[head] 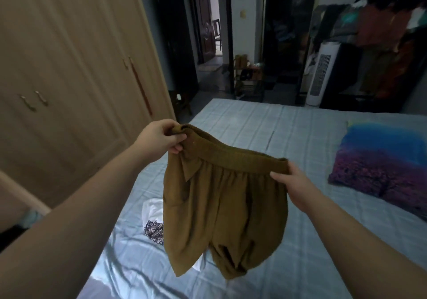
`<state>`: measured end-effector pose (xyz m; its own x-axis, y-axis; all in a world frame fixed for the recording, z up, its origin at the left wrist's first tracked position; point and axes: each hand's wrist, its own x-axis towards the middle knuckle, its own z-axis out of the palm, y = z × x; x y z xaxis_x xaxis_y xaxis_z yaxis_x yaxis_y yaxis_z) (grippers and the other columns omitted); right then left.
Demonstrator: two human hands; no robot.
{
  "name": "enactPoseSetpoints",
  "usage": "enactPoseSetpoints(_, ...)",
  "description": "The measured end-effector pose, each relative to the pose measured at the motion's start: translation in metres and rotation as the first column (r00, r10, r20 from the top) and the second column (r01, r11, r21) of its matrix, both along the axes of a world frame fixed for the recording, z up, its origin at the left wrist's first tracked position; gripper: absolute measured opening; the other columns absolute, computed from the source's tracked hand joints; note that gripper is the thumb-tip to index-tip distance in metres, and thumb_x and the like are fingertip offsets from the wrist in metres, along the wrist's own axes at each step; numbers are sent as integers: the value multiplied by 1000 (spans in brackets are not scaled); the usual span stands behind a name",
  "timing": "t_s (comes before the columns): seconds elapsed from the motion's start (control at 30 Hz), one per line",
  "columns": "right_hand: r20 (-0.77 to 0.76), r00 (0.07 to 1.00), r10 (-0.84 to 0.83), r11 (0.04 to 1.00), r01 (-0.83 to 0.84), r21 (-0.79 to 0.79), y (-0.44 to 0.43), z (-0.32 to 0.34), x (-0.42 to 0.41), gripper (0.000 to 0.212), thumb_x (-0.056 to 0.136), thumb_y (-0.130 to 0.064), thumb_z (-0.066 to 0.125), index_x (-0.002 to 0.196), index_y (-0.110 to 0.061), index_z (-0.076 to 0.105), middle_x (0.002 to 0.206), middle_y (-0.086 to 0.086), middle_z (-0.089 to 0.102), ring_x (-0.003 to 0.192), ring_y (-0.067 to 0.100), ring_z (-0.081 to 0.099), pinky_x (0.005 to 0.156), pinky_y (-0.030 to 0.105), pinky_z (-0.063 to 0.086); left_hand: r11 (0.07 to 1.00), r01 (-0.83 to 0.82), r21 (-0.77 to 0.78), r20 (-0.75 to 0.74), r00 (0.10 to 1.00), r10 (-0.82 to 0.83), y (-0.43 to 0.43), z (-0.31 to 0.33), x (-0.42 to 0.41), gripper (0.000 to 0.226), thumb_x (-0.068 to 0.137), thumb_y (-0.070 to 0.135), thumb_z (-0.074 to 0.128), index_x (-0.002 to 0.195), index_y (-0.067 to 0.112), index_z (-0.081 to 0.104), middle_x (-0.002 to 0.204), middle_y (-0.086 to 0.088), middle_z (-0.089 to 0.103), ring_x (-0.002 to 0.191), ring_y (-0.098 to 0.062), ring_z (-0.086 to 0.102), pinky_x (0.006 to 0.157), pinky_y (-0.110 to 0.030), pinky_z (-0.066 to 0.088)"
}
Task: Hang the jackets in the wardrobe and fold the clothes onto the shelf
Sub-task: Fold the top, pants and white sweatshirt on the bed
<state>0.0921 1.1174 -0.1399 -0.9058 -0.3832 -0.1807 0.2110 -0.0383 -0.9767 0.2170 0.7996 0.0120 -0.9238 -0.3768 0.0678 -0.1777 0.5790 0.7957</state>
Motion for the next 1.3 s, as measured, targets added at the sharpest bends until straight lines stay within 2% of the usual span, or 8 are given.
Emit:
enactPoseSetpoints(0.13, -127, 992, 23, 999, -18, 43, 7, 34, -14, 32, 92, -2, 63, 123, -6, 56, 119, 17, 67, 108, 28, 65, 98, 45, 51, 990, -87, -111, 21, 996, 90, -12, -3, 11, 9, 93, 26, 68, 92, 19, 73, 78, -6, 73, 70, -18, 70, 71, -36, 61)
enactPoseSetpoints(0.23, -220, 972, 85, 995, -69, 78, 9, 73, -8, 37, 93, -8, 63, 128, -15, 54, 119, 5, 68, 108, 19, 66, 97, 39, 51, 969, -150, -195, -75, 988, 138, -13, 7, 21, 16, 94, 39, 65, 88, 27, 75, 83, 9, 72, 79, -9, 66, 72, -31, 53)
enactPoseSetpoints(0.37, -249, 961, 123, 990, -101, 100, 18, 123, 10, 28, 93, -7, 61, 120, -16, 62, 114, 6, 72, 105, 22, 69, 88, 39, 53, 960, -128, -249, -161, 983, 89, -12, 30, 31, 10, 95, 37, 64, 86, 34, 67, 100, 5, 58, 90, -10, 55, 74, -20, 40)
enactPoseSetpoints(0.57, -232, 963, 138, 990, -142, 3, 37, 186, 67, 25, 98, -8, 46, 115, -7, 65, 107, 11, 73, 99, 26, 71, 76, 38, 58, 993, 83, 80, -349, 936, -50, -5, 57, 60, 10, 101, 23, 55, 101, 24, 65, 95, 8, 68, 75, 12, 64, 62, -6, 46)
enactPoseSetpoints(0.83, -431, 877, -214, 974, 223, -29, 40, 238, 148, 21, 97, -14, 57, 114, -11, 68, 104, 9, 74, 101, 31, 69, 84, 45, 55, 949, 289, 129, -365, 903, -226, -18, 99, 107, 19, 100, 36, 55, 106, 28, 70, 102, 7, 74, 95, -7, 70, 86, -31, 53)
enactPoseSetpoints(1.07, -535, 771, -345, 930, 357, -86, 52, 282, 224, 16, 92, -18, 65, 104, -14, 74, 105, 11, 75, 98, 32, 70, 89, 50, 55, 862, 445, 243, -471, 831, -296, -24, 124, 135, 25, 99, 38, 55, 104, 21, 72, 105, -1, 74, 101, -20, 70, 92, -43, 52)
enactPoseSetpoints(1.2, -549, 747, -375, 922, 359, -143, 61, 297, 257, 14, 92, -17, 62, 102, -13, 71, 99, 9, 76, 91, 25, 73, 78, 37, 61, 752, 552, 360, -505, 793, -341, -26, 133, 142, 37, 95, 41, 58, 109, 8, 69, 114, -16, 70, 106, -31, 69, 89, -44, 54)
enactPoseSetpoints(1.3, -542, 746, -386, 914, 389, -115, 63, 294, 268, 13, 95, -21, 61, 100, -14, 70, 95, 5, 77, 89, 20, 73, 72, 27, 60, 715, 553, 429, -491, 807, -330, -18, 132, 142, 33, 98, 35, 55, 106, 6, 67, 100, -10, 73, 94, -23, 72, 78, -34, 58)
